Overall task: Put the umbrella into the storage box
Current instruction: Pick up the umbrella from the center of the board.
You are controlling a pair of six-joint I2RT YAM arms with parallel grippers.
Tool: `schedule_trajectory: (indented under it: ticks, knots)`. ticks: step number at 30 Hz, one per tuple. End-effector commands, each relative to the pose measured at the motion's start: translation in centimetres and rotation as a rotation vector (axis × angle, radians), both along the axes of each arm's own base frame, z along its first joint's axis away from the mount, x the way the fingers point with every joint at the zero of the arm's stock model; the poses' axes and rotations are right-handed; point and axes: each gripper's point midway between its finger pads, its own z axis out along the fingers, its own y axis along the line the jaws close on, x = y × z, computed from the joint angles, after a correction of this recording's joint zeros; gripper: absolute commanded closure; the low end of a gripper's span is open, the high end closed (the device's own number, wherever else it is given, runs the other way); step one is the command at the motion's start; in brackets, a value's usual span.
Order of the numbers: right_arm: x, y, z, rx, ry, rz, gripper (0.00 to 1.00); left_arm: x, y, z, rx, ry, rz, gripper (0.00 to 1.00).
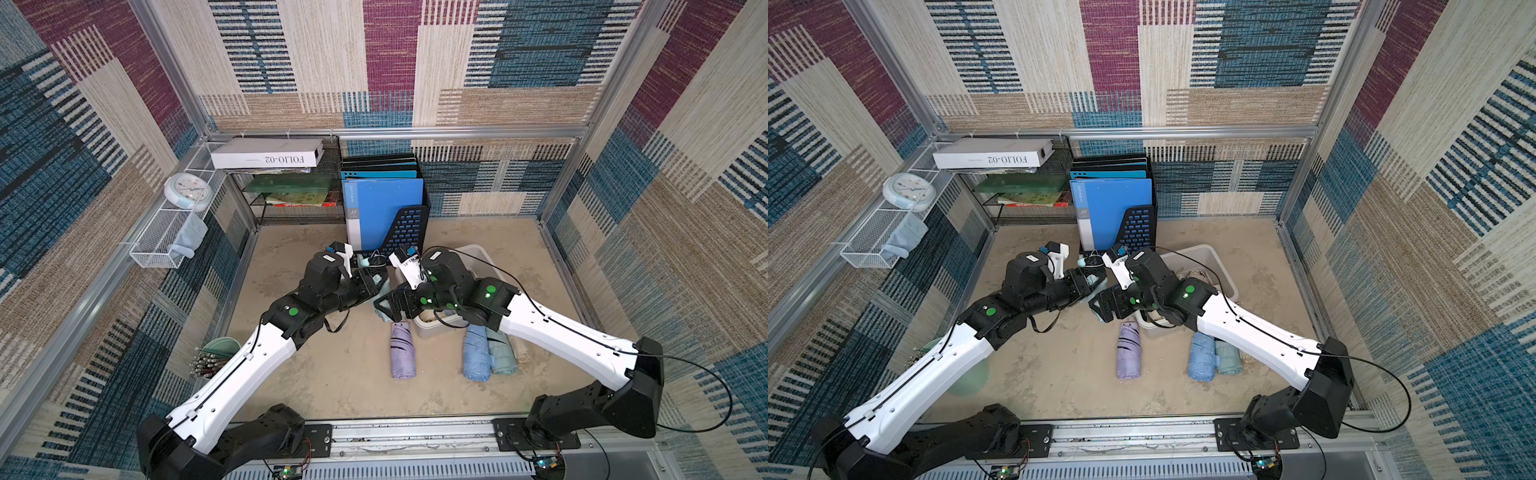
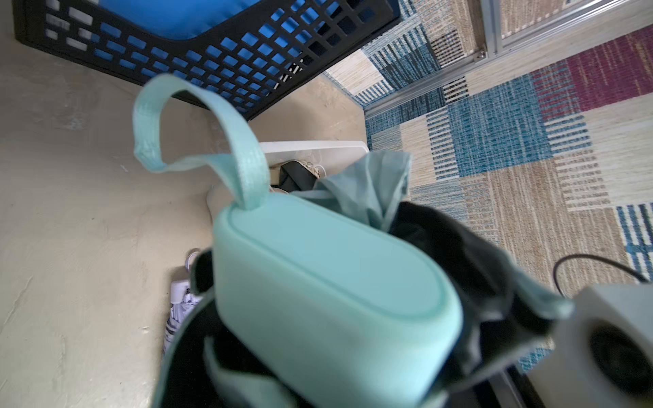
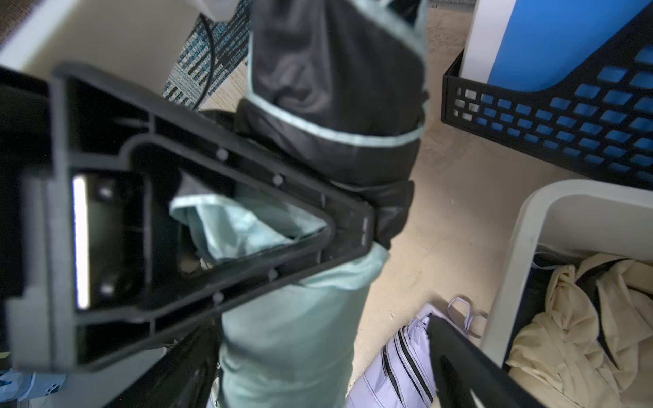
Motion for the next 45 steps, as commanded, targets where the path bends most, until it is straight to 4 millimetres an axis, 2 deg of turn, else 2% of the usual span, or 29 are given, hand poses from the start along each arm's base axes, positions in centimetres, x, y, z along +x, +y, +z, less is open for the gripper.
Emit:
schedule_trajectory:
  ticks: [1,11,15,19,22,25,27,30,34,39,41,45]
  knots:
    - [0.2,0.7,0.1,0.019,-0.001,0.000,0.07,1.0,0.1,0.8,-0.015,-0.022,0.049,0.55]
    - [2.1,1.3,-1.8,-0.006,-0.003,-0.093,0.32,1.5,-0.1,0.3,-0.042,0.049,0.118,0.57]
    - [2.5,1.0,-2.1,0.005,-0.005,-0.133,0.46,1.4,0.1,-0.1,-0.038,0.080,0.149,0.56]
    - [2.6,0.7,-2.1,0.020,-0.010,-0.156,0.63,1.3,0.2,-0.6,-0.048,0.125,0.178,0.52]
    - [2.6,0.6,-2.2,0.023,-0.006,-0.158,0.72,1.4,0.0,-0.6,-0.064,0.142,0.183,0.41]
    - [2.4,0.6,-2.3,0.029,0.007,-0.156,0.80,1.5,-0.4,-0.3,-0.080,0.144,0.172,0.23]
    - [2.3,0.5,-2.2,0.034,0.015,-0.163,0.82,1.6,-0.5,0.1,-0.087,0.129,0.167,0.13]
    - [2.4,0.0,-2.5,0.035,0.032,-0.178,0.84,1.8,-0.5,1.3,-0.085,0.087,0.159,0.04]
    - [2.9,-2.0,-2.9,0.034,0.068,-0.208,0.84,1.4,0.4,2.2,-0.051,0.043,0.165,0.02]
    - [4.2,-6.8,-3.7,0.009,0.122,-0.268,0.84,0.7,1.8,1.0,-0.003,0.033,0.190,0.03]
    - [4.8,-9.1,-4.1,-0.001,0.147,-0.294,0.84,0.5,1.3,0.1,-0.002,0.046,0.163,0.06]
    - [5.5,-13.7,-5.1,-0.040,0.189,-0.338,0.84,0.3,-0.9,-1.9,-0.026,0.095,0.069,0.12]
